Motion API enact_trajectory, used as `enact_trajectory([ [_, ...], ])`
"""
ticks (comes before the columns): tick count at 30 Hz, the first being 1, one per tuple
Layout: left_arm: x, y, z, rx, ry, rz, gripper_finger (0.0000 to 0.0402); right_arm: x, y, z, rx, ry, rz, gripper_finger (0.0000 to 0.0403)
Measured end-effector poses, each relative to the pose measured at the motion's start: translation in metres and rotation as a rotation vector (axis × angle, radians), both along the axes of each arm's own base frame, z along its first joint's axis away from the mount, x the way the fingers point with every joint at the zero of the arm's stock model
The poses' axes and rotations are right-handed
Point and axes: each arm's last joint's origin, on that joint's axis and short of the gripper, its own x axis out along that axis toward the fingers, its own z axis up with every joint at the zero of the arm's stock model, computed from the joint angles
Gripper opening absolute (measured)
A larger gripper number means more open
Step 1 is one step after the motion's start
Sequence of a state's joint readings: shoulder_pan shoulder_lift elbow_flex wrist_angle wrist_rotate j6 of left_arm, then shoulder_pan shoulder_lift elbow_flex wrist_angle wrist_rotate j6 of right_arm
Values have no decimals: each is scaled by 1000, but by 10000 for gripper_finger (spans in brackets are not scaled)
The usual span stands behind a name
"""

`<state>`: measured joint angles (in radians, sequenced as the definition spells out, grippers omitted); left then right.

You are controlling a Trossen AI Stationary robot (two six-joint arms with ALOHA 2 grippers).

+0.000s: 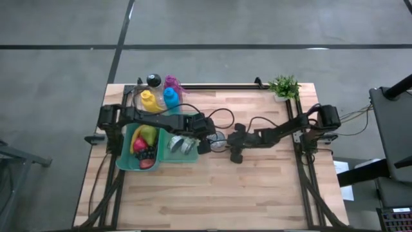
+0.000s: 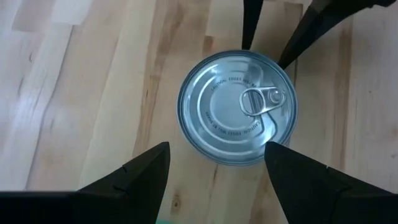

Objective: Pick & Place Food Item
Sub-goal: Put the red tuna can into the light green bin

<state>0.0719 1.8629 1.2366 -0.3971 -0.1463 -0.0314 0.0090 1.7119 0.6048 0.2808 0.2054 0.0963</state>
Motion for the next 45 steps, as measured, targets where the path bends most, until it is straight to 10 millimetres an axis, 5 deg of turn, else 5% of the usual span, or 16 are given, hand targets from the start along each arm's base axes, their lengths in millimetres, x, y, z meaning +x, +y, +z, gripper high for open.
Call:
enact_trajectory([
  [17,12,1,-36,-26,60,-24,264,-3,-2,3,-24,-36,-28,147],
  [45,16,1,-36,-45,26,-36,264,6,0,13,-30,-176,8,147],
])
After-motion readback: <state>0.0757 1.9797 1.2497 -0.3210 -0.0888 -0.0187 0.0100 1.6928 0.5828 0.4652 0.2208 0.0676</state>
